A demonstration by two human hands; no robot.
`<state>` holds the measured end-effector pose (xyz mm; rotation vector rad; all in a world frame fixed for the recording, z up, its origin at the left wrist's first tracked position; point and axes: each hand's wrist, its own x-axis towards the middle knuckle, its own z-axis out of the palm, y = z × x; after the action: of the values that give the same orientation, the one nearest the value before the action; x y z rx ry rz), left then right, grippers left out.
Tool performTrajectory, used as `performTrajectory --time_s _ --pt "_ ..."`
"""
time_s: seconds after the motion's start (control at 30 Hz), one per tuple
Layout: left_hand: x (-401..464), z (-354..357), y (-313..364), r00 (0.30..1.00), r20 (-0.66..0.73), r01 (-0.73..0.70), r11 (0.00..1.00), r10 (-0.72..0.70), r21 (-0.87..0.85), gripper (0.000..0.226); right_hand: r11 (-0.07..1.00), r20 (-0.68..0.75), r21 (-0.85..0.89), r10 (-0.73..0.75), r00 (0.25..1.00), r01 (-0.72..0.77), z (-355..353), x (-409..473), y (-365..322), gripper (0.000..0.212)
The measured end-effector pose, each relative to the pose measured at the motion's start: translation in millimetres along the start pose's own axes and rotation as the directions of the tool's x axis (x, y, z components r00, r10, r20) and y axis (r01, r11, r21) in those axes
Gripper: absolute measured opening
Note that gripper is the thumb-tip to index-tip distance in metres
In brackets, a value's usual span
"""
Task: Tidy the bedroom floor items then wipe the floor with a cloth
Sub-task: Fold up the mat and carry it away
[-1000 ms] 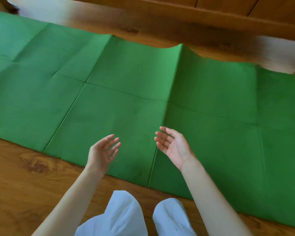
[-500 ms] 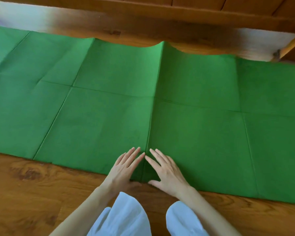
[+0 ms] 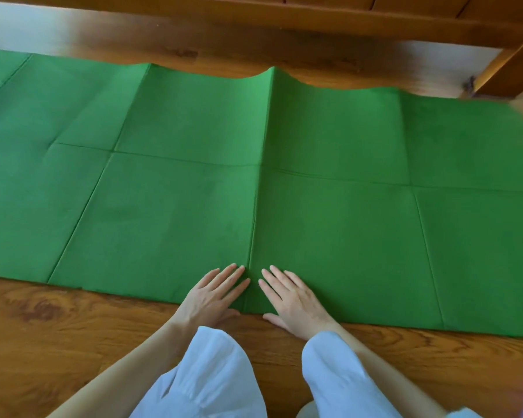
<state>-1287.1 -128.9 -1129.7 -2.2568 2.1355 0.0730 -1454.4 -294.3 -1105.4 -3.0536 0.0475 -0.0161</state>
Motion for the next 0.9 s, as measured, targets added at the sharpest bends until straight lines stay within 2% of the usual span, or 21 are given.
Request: performTrajectory --time_s 0.13,0.23,0.27,0.33,0.37,0.4,0.53,0.6,0.7,0.9 --pt "-4 5 10 0.983 -0.135 -0.112 0.988 0.125 0.102 0.052 0.983 -0.089 -0.161 -0.097 0.991 0.082 11 -3 -13 0.033" --pt "-4 -3 13 0.974 -0.169 -0.13 0.984 0.15 0.124 0.049 0.982 -0.149 -0.186 -0.046 0.988 0.018 7 -1 -12 0.042" --pt "-4 -8 8 0.975 -0.181 -0.107 0.985 0.131 0.133 0.056 0.983 -0.185 -0.184 -0.02 0.982 -0.015 2 0 -7 0.042" --pt "-6 -17 -8 0.983 -0.184 0.003 0.99 0.023 0.139 0.095 0.983 -0.262 -0.175 0.007 0.965 -0.055 -9 1 3 0.04" --pt "-8 -25 -19 0.982 -0.189 0.06 0.988 -0.032 0.145 0.105 0.984 -0.299 -0.167 0.002 0.954 -0.055 -16 2 7 0.038" --pt "-8 -35 -29 0.977 -0.201 0.101 0.984 -0.071 0.144 0.105 0.987 -0.336 -0.152 0.002 0.942 -0.056 -23 2 11 0.035" --pt "-7 -69 -58 0.961 -0.258 0.124 0.989 -0.1 0.077 0.067 0.992 -0.407 -0.066 0.069 0.911 -0.105 -58 10 25 0.037" --pt "-5 -87 -67 0.95 -0.302 0.109 0.991 -0.081 0.077 0.049 0.993 -0.424 -0.079 0.047 0.905 -0.089 -77 16 34 0.035" --pt "3 -121 -83 0.915 -0.398 0.123 0.987 -0.072 0.106 0.04 0.988 -0.451 -0.148 -0.03 0.892 -0.041 -109 32 52 0.031" --pt "44 -166 -114 0.818 -0.562 0.212 0.972 -0.121 0.098 0.054 0.947 -0.534 -0.315 -0.114 0.838 -0.072 -170 82 91 0.012"
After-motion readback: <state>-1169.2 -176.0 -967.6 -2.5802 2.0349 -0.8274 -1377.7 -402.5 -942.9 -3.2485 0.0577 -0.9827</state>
